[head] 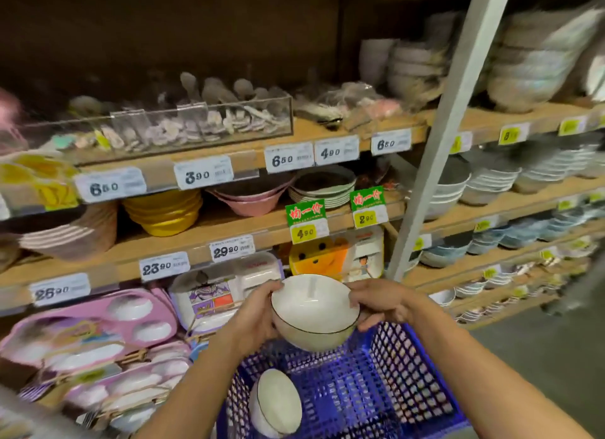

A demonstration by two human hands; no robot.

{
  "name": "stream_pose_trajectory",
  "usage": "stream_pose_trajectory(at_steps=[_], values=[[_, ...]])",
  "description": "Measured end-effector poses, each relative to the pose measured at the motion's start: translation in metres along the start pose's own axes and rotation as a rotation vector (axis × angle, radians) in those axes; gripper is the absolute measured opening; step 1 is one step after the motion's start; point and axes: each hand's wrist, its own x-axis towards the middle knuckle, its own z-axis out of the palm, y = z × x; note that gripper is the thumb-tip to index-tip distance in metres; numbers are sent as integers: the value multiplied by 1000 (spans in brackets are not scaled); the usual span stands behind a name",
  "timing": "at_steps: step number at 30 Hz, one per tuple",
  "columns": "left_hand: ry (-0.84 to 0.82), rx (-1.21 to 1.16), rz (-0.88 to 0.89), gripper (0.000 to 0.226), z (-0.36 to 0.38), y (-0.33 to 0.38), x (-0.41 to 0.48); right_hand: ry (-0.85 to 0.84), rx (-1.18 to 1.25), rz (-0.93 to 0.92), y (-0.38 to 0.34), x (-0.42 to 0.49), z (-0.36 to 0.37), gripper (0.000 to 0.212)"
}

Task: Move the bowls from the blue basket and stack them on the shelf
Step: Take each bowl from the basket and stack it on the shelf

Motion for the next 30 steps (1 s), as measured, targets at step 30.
stream_pose_trajectory(at_steps=[30], values=[[-21, -96, 547, 21, 402, 28, -99, 579, 857, -682, 15, -269, -216, 45]])
